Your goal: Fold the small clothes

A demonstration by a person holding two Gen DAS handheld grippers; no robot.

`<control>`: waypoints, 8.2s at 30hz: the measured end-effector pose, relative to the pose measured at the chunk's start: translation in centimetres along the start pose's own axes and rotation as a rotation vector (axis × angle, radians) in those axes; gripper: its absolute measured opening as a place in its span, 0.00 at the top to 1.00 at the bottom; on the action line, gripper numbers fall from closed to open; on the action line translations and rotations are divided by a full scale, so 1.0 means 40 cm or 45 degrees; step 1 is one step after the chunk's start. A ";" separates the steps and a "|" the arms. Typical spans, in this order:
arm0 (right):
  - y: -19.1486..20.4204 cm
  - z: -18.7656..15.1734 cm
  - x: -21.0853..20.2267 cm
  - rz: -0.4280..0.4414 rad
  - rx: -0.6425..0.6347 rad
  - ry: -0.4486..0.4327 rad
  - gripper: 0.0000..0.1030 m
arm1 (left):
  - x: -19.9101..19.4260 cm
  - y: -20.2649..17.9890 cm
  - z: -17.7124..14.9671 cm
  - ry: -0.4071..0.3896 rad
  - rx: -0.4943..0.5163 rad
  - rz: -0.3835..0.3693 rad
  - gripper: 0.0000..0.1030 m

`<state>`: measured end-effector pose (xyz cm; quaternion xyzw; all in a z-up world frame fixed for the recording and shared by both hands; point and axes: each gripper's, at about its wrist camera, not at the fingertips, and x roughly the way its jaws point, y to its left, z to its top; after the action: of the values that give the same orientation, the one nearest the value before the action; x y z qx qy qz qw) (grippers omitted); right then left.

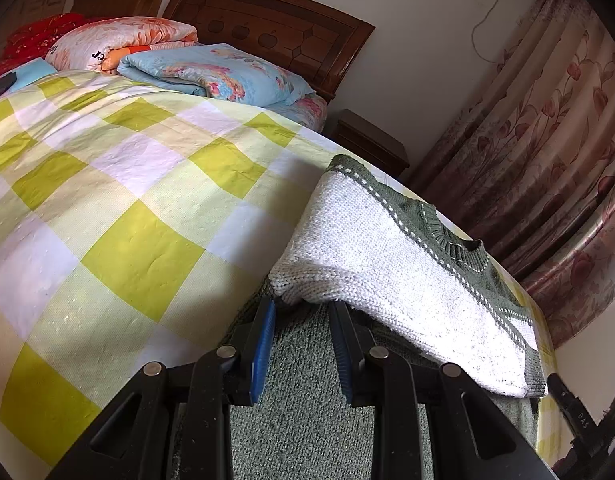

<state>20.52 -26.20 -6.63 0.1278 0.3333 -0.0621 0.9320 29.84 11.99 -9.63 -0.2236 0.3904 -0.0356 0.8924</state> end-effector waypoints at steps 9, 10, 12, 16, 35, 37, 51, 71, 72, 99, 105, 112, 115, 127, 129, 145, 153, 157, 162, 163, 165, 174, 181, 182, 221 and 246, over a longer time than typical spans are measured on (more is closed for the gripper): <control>0.143 0.006 0.077 -0.033 -0.411 0.093 0.00 | -0.055 -0.020 -0.025 0.036 0.099 0.106 0.73; 0.133 -0.003 0.095 -0.037 -0.407 0.121 0.00 | -0.077 -0.015 -0.031 0.017 0.078 0.122 0.73; 0.110 0.000 0.088 -0.006 -0.352 0.109 0.00 | -0.122 -0.019 -0.027 -0.065 0.038 0.128 0.73; 0.103 0.000 0.096 0.026 -0.332 0.121 0.00 | -0.129 -0.132 0.048 -0.113 0.145 -0.027 0.73; 0.103 0.001 0.096 0.128 -0.318 0.127 0.00 | 0.182 -0.157 0.215 0.159 -0.016 -0.259 0.84; 0.100 0.001 0.096 0.137 -0.311 0.127 0.00 | 0.198 -0.212 0.238 0.162 0.029 -0.284 0.81; 0.095 0.003 0.097 0.185 -0.284 0.129 0.00 | 0.358 -0.147 0.247 0.207 -0.218 -0.247 0.96; 0.097 0.002 0.102 0.185 -0.285 0.131 0.00 | 0.102 -0.289 -0.031 0.098 0.491 -0.110 0.79; 0.097 0.001 0.102 0.186 -0.285 0.130 0.00 | 0.105 -0.273 -0.022 0.118 0.445 -0.151 0.79; 0.111 0.302 0.457 0.296 -0.238 0.530 0.00 | 0.103 -0.287 -0.035 0.102 0.484 -0.124 0.77; 0.053 0.328 0.472 0.233 -0.138 0.510 0.00 | 0.102 -0.286 -0.034 0.101 0.483 -0.126 0.77; 0.090 0.317 0.367 0.139 -0.137 0.337 0.00 | 0.102 -0.286 -0.034 0.101 0.483 -0.126 0.77; 0.183 0.255 0.300 0.227 -0.332 0.279 0.00 | 0.101 -0.285 -0.034 0.101 0.481 -0.127 0.77; 0.057 0.298 0.364 0.334 -0.126 0.356 0.00 | 0.106 -0.281 -0.031 0.102 0.455 -0.150 0.77; 0.067 0.307 0.400 0.345 -0.131 0.406 0.00 | 0.107 -0.278 -0.030 0.103 0.445 -0.160 0.77; 0.186 0.259 0.285 0.193 -0.355 0.277 0.00 | 0.107 -0.267 -0.026 0.105 0.412 -0.190 0.77; 0.194 0.066 0.224 0.119 -0.577 0.218 0.00 | 0.107 -0.267 -0.027 0.106 0.401 -0.200 0.77; 0.116 0.091 0.172 -0.059 -0.386 0.146 0.00 | 0.108 -0.263 -0.024 0.108 0.386 -0.211 0.77; 0.149 0.023 0.110 0.044 -0.501 0.121 0.00 | 0.108 -0.263 -0.024 0.107 0.384 -0.213 0.77; 0.152 0.005 0.123 0.024 -0.526 0.147 0.00 | 0.107 -0.262 -0.025 0.107 0.383 -0.215 0.77; 0.134 0.016 0.135 0.060 -0.452 0.167 0.00 | 0.108 -0.260 -0.023 0.108 0.375 -0.223 0.77; 0.079 0.027 0.147 0.052 -0.299 0.180 0.00 | 0.113 -0.247 -0.013 0.121 0.320 -0.270 0.77; 0.138 0.002 0.045 0.083 -0.358 0.131 0.00 | -0.016 -0.284 -0.065 0.161 0.457 -0.224 0.77; 0.170 -0.017 0.022 0.102 -0.426 0.130 0.00 | -0.033 -0.295 -0.088 0.178 0.510 -0.215 0.77; 0.102 -0.203 -0.092 0.046 -0.458 0.303 0.00 | -0.221 -0.071 -0.236 0.230 0.449 -0.136 0.78; 0.233 -0.322 -0.248 0.281 -0.675 0.235 0.00 | -0.341 -0.162 -0.429 0.254 0.844 -0.229 0.78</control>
<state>6.96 -13.35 -8.07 -0.0795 0.4052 0.1407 0.8998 8.86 3.05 -7.80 0.0491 0.4217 -0.2606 0.8671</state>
